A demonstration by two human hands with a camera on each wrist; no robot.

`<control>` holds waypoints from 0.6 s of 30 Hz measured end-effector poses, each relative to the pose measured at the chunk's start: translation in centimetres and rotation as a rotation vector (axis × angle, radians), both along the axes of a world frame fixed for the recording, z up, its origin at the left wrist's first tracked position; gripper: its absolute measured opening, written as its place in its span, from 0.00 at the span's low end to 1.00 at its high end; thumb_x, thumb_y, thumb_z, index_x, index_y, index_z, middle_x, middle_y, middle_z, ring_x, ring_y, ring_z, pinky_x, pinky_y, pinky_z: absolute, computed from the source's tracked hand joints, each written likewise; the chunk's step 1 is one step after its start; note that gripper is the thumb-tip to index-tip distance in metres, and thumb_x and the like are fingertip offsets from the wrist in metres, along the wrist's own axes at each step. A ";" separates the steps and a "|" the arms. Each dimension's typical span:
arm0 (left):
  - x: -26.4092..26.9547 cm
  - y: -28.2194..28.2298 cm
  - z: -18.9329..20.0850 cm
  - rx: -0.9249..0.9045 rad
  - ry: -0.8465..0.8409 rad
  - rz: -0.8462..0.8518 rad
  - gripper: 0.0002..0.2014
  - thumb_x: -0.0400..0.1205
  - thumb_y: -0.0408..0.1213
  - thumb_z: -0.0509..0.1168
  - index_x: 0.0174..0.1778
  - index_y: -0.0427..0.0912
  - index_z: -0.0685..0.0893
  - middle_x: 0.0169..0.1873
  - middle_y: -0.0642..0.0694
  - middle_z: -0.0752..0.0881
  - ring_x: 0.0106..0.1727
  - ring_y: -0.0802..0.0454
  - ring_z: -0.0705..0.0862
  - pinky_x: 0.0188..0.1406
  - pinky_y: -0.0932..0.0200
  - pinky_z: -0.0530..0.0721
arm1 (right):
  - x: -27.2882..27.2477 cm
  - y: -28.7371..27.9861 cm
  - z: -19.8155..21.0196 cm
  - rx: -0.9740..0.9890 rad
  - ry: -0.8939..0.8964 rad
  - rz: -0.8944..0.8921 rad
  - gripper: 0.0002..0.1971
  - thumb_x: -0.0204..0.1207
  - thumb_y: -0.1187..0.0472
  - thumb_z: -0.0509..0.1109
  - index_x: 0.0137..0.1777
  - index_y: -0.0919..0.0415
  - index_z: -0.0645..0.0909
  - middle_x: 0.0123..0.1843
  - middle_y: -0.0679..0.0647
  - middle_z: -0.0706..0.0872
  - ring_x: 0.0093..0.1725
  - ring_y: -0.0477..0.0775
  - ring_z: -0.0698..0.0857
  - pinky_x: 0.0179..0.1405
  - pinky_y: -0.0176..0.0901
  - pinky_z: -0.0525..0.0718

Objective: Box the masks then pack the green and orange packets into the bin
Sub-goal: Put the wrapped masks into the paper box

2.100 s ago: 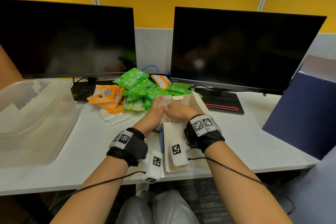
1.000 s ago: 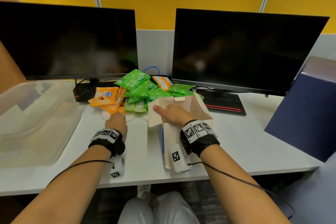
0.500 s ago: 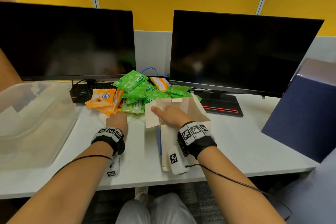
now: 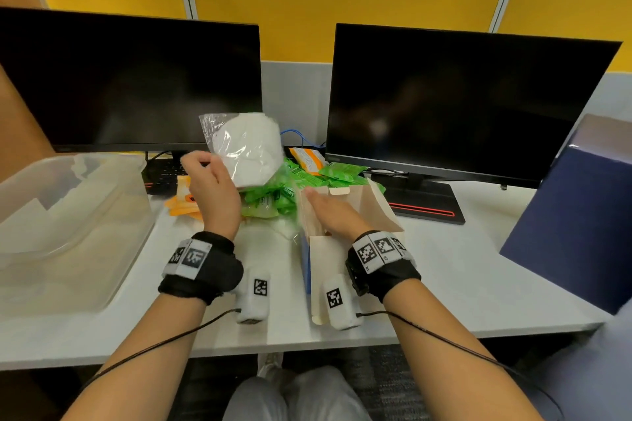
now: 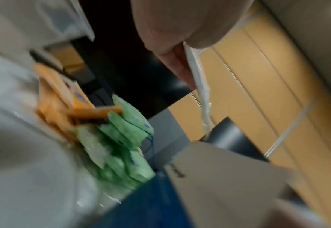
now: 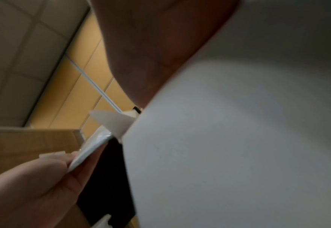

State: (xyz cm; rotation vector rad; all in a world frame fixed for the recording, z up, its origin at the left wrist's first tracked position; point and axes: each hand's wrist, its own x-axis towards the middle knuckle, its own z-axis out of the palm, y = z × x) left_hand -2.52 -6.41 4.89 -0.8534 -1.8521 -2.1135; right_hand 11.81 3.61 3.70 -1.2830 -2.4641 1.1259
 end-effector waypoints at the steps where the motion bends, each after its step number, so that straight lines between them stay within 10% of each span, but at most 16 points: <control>1: 0.4 0.2 0.7 0.059 -0.048 -0.032 0.05 0.85 0.27 0.51 0.53 0.40 0.65 0.37 0.56 0.70 0.31 0.65 0.72 0.32 0.71 0.70 | 0.1 0.1 0.2 -0.031 0.073 -0.031 0.39 0.83 0.36 0.37 0.70 0.65 0.77 0.66 0.65 0.82 0.62 0.62 0.81 0.66 0.51 0.75; 4: 2.3 0.9 2.0 0.052 -0.093 -0.143 0.13 0.82 0.20 0.50 0.56 0.41 0.67 0.43 0.57 0.71 0.39 0.73 0.76 0.38 0.76 0.73 | 0.9 0.6 0.2 -0.294 0.378 -0.175 0.40 0.80 0.30 0.38 0.68 0.59 0.79 0.54 0.63 0.85 0.47 0.59 0.85 0.51 0.51 0.84; 9: 5.8 3.5 0.9 -0.139 -0.284 -0.527 0.11 0.85 0.29 0.56 0.53 0.44 0.83 0.59 0.45 0.83 0.63 0.46 0.81 0.65 0.51 0.80 | 2.7 2.2 -0.1 -0.829 0.556 -0.133 0.50 0.69 0.20 0.39 0.72 0.57 0.74 0.30 0.55 0.84 0.41 0.60 0.83 0.46 0.52 0.82; 14: 5.8 4.6 -0.9 -0.513 -0.052 -0.455 0.17 0.78 0.35 0.70 0.62 0.39 0.78 0.62 0.45 0.78 0.63 0.50 0.76 0.60 0.60 0.72 | 2.8 2.9 0.1 -0.888 0.684 -0.197 0.51 0.68 0.19 0.36 0.69 0.58 0.78 0.58 0.67 0.87 0.60 0.72 0.84 0.63 0.69 0.79; 18: 5.4 4.8 -2.2 -0.630 -0.037 -0.435 0.19 0.77 0.35 0.71 0.62 0.38 0.77 0.65 0.41 0.77 0.68 0.45 0.75 0.62 0.57 0.72 | 3.4 2.8 0.5 -0.940 0.938 -0.246 0.35 0.76 0.27 0.49 0.61 0.55 0.81 0.57 0.61 0.88 0.63 0.66 0.84 0.69 0.67 0.74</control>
